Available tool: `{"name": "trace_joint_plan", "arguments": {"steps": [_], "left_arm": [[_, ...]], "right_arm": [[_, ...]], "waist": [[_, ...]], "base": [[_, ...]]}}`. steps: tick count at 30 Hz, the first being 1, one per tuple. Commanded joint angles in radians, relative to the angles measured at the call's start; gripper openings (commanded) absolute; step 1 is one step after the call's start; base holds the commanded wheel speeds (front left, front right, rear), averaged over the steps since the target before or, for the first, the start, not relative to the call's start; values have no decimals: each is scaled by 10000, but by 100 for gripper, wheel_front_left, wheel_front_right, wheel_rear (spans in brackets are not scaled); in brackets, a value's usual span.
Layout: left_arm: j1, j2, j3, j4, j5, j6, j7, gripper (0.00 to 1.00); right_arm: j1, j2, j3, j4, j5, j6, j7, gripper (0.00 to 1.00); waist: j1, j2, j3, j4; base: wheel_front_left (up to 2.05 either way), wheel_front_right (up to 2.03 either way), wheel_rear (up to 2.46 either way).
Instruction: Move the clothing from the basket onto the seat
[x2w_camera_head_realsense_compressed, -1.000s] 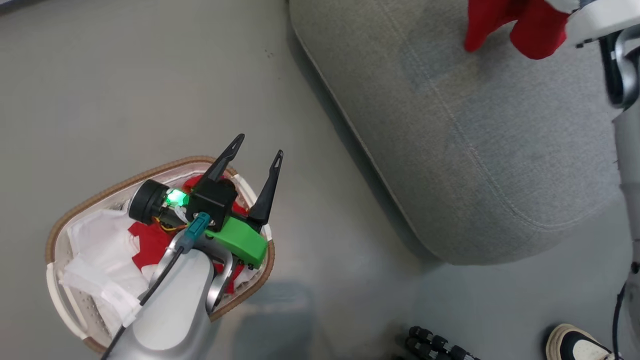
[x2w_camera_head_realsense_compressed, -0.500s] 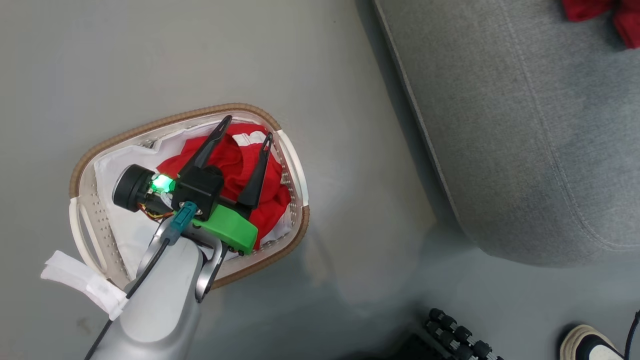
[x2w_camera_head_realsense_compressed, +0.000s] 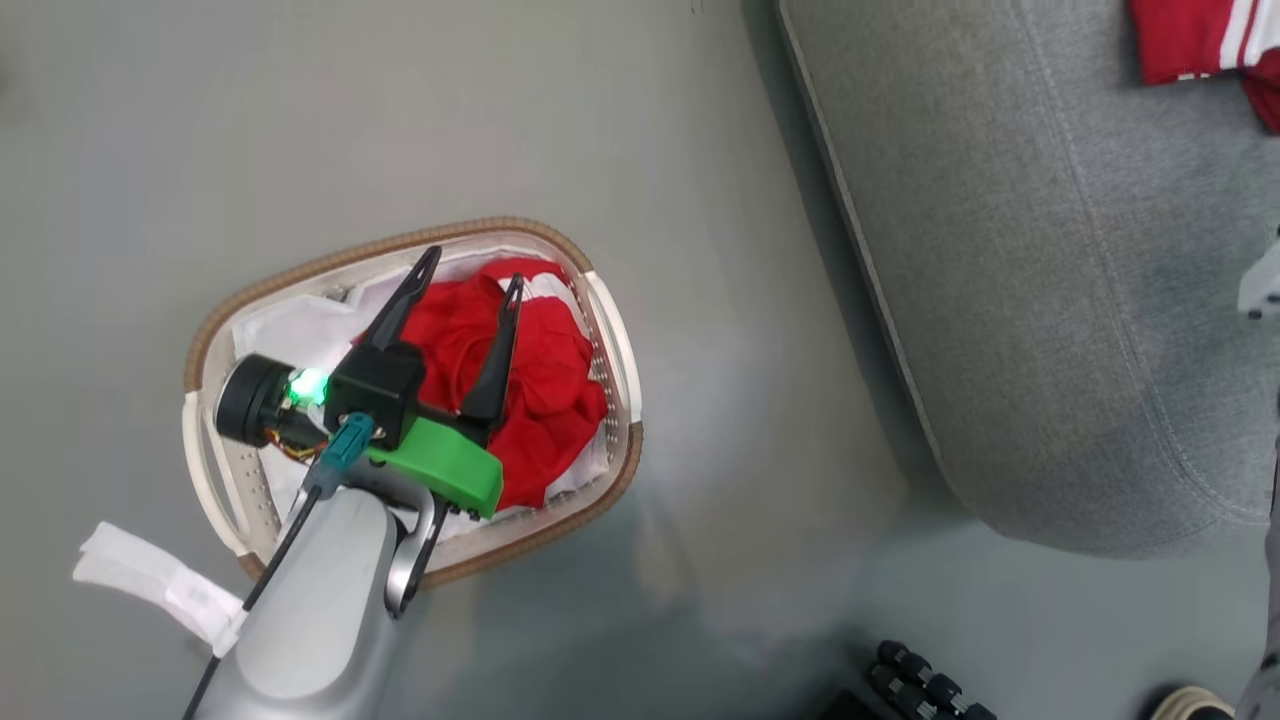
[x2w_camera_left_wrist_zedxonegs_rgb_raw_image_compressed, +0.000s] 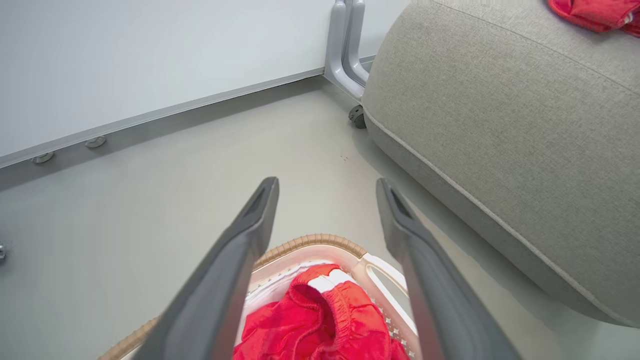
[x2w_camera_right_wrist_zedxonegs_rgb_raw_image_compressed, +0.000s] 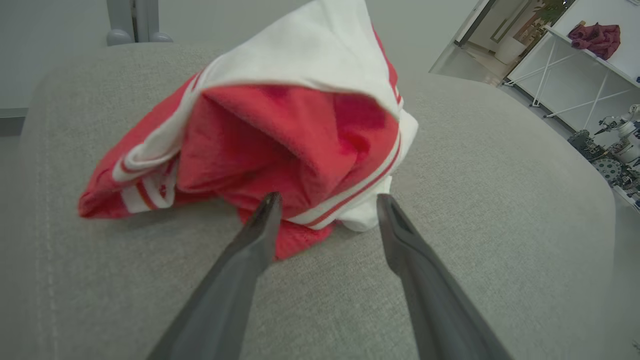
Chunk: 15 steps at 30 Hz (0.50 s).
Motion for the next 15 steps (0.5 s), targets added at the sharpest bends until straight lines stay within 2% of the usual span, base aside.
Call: {"name": "trace_joint_plan", "arguments": {"steps": [1, 10, 15], "left_arm": [[234, -48, 128, 7, -144, 52, -5, 100], [1192, -438, 1138, -102, -325, 288, -5, 100], [1768, -639, 1879, -165, -266, 429, -5, 100]], "right_arm": [[493, 79, 122, -209, 134, -12, -20, 100], [2212, 475, 1356, -1290, 787, -10, -19, 100], [2729, 844, 2623, -1792, 1352, -12, -19, 100]], "waist": [[-1, 0, -508, 123], [-1, 0, -1769, 655], [-1, 0, -2434, 1326]], "base": [[0, 0, 0], [0, 0, 0], [0, 0, 0]]}}
